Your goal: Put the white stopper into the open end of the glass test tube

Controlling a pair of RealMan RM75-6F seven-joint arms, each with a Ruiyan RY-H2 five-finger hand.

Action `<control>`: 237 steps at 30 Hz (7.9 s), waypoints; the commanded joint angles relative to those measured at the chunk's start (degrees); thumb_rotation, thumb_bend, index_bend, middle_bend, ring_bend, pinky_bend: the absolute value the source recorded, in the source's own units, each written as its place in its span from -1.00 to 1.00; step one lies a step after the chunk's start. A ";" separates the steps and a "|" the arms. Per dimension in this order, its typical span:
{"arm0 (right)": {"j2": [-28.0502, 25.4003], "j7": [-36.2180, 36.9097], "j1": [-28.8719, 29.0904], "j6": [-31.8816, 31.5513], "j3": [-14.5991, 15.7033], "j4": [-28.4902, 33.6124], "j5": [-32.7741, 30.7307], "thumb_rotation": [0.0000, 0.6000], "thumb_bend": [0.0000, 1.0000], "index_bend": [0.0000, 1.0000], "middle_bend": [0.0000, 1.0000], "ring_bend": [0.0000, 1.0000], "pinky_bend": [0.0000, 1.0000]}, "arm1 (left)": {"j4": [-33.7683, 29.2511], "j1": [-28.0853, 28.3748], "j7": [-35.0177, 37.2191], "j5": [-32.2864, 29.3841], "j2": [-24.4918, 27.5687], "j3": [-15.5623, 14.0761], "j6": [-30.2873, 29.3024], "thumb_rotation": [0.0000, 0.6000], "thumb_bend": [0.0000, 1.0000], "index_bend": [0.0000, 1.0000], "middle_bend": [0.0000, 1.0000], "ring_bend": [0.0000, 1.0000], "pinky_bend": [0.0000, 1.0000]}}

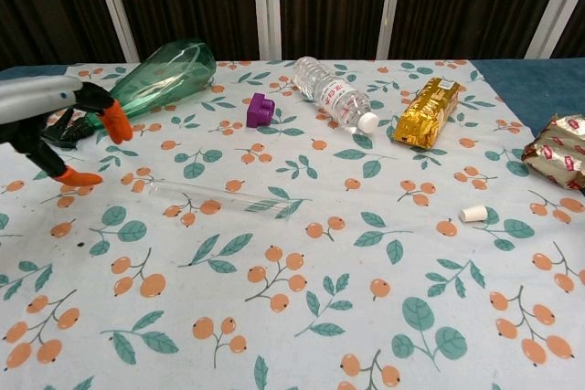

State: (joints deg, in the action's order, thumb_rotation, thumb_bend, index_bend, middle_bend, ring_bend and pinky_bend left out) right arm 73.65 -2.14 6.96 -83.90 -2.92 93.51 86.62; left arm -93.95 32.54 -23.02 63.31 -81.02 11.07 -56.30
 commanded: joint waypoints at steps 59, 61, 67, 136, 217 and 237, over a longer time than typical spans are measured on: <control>-1.61 3.61 -0.68 0.95 -1.02 1.27 -1.92 1.00 -0.69 -1.00 -1.00 -1.00 -1.00 | 13.94 15.54 -14.19 -17.80 -20.54 -0.10 -0.20 1.00 -0.15 0.12 -0.12 -0.95 -1.00; -1.60 3.55 -0.69 0.92 -1.00 1.28 -1.85 1.00 -0.69 -1.00 -1.00 -1.00 -1.00 | 13.90 15.57 -14.02 -17.68 -20.50 -0.15 -0.20 1.00 -0.13 0.15 -0.11 -0.95 -1.00; -1.56 3.55 -0.74 0.88 -0.96 1.37 -1.77 1.00 -0.69 -1.00 -1.00 -1.00 -1.00 | 13.61 15.59 -12.38 -15.70 -20.20 -0.01 -0.57 1.00 -0.09 0.23 -0.08 -0.92 -1.00; 15.49 -18.10 20.20 22.97 -5.30 -12.33 -11.44 1.00 -0.49 -0.06 -0.68 -1.00 -1.00 | 0.36 12.11 10.19 -0.53 -2.25 5.70 -3.16 1.00 -0.06 0.30 0.00 -0.89 -1.00; 15.38 -16.38 27.80 7.44 -14.75 -20.83 -5.39 1.00 -0.15 0.24 -0.57 -1.00 -1.00 | 11.04 15.22 11.18 -15.24 -22.15 9.51 -8.20 1.00 -0.06 0.23 0.02 -0.89 -1.00; 19.94 -18.28 33.42 5.00 -11.02 -31.79 4.05 1.00 -0.15 0.25 -0.57 -1.00 -1.00 | 10.83 17.17 5.35 -23.12 -26.16 15.02 -9.71 1.00 -0.06 0.22 0.03 -0.87 -1.00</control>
State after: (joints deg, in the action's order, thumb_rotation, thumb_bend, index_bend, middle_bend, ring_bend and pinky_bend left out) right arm 93.45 -20.27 40.22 -78.99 -14.00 61.84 90.55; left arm -82.90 49.44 -17.18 40.64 -107.20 25.78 -66.16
